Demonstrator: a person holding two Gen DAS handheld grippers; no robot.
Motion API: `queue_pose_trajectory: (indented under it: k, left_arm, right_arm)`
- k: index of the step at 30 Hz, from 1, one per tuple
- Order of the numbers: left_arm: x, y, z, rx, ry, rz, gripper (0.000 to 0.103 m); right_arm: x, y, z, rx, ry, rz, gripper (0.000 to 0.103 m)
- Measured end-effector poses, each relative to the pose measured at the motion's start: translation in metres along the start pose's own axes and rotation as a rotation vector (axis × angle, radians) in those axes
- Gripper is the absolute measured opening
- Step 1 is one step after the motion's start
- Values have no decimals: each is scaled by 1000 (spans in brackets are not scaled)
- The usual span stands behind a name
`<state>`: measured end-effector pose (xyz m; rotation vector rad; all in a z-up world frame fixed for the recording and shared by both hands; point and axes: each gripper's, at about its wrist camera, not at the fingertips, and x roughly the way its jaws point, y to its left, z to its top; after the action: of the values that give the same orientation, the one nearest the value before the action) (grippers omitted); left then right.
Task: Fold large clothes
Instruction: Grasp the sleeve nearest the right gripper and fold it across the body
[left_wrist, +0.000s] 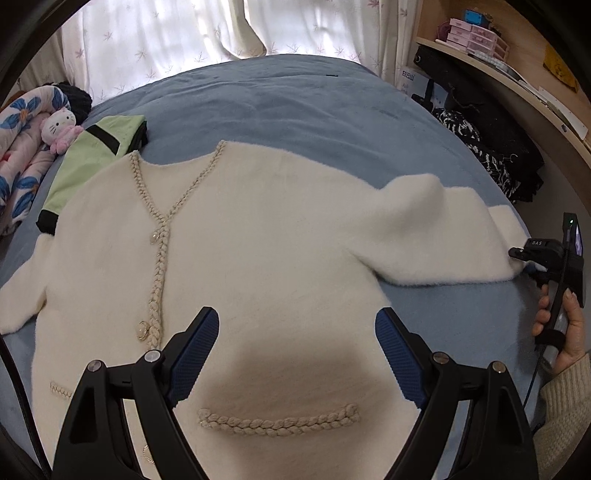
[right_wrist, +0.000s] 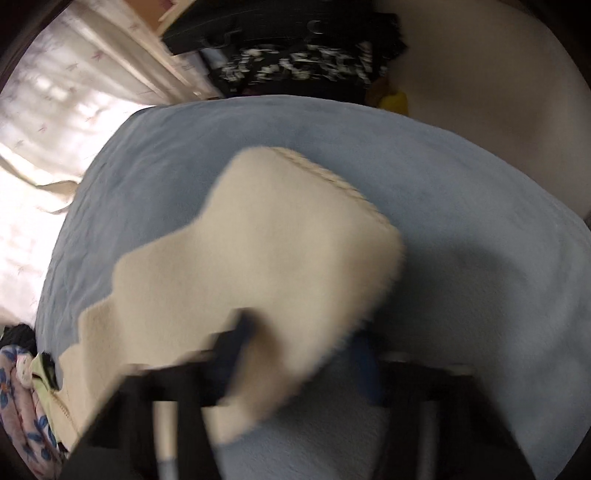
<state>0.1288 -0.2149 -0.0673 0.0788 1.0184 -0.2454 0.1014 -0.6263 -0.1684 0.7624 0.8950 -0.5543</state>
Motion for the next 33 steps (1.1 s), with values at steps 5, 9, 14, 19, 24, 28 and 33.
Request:
queue_pose_trajectory:
  k: [5, 9, 14, 19, 24, 28, 33]
  left_arm:
    - [-5, 28, -2, -54, -9, 19, 86]
    - [-7, 60, -2, -116, -22, 62, 86]
    - [2, 105, -3, -215, 0, 83, 86]
    - [18, 137, -9, -270, 38, 65, 86]
    - [41, 160, -20, -345, 113, -88, 86]
    - [60, 159, -28, -384, 165, -232, 86]
    - [89, 143, -35, -433, 233, -394, 85]
  right_arm:
    - [-60, 60, -17, -181, -189, 73, 9]
    - [-116, 136, -64, -397, -240, 255, 9]
    - [-140, 220, -154, -668, -154, 427, 9]
    - [-84, 255, -245, -864, 37, 337, 21]
    - [-46, 230, -283, -805, 200, 305, 32]
    - [-61, 206, -289, -764, 176, 312, 49]
    - [-68, 190, -298, -710, 169, 324, 51]
